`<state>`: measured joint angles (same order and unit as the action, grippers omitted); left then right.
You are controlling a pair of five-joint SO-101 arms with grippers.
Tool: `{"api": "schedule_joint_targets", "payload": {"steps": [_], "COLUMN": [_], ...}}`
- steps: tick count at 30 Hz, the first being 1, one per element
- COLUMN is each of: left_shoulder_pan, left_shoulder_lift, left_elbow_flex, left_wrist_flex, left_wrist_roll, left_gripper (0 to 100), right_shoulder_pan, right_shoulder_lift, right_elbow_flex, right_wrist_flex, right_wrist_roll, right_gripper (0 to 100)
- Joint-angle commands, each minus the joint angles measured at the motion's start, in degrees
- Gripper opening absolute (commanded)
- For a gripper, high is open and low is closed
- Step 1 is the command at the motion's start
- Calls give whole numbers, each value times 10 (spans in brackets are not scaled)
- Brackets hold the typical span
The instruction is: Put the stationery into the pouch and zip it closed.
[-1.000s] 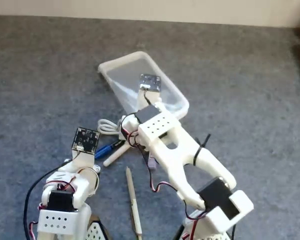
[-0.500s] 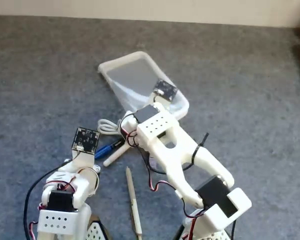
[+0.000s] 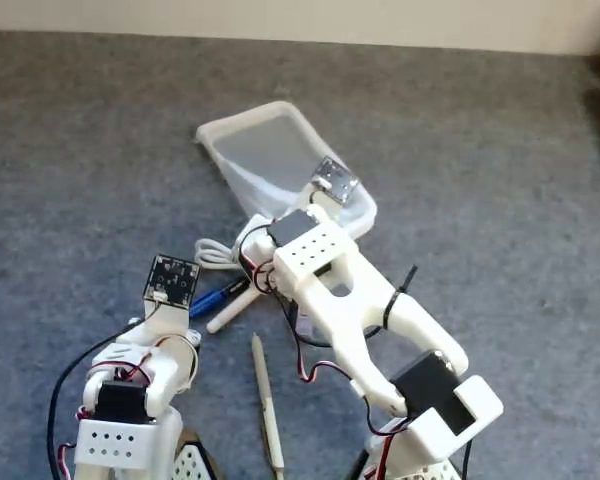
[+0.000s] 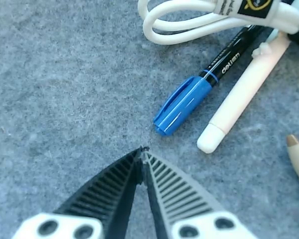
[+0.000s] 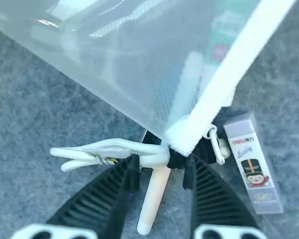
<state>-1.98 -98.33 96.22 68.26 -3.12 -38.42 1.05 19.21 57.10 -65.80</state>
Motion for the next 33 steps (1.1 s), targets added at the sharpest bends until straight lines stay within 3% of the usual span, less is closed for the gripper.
{"api": "schedule_joint_targets", "payload": {"steps": [1,8,20,25,33], "left_shoulder_pan": [-7,-7,-7,-7,-7], "left_shoulder_lift": [-7,-7,-7,-7,-7], "left_elbow_flex": [13,13,13,13,13], "left_wrist_flex": [4,4,4,4,4], "left_wrist_roll": [5,5,5,5,5], "left_gripper": [5,5,5,5,5], "right_shoulder_pan": [-5,-3,-4,-4,-1], "right_shoulder_lift": [3,109,118,118,117], "right_elbow_flex": [-30,-55,-72,-67,-67], "right_wrist_flex": [-13,-9,63,75,218], "right_wrist_roll": [-7,-4,-1,47,196], "right_gripper": [149,149,149,146,146]}}
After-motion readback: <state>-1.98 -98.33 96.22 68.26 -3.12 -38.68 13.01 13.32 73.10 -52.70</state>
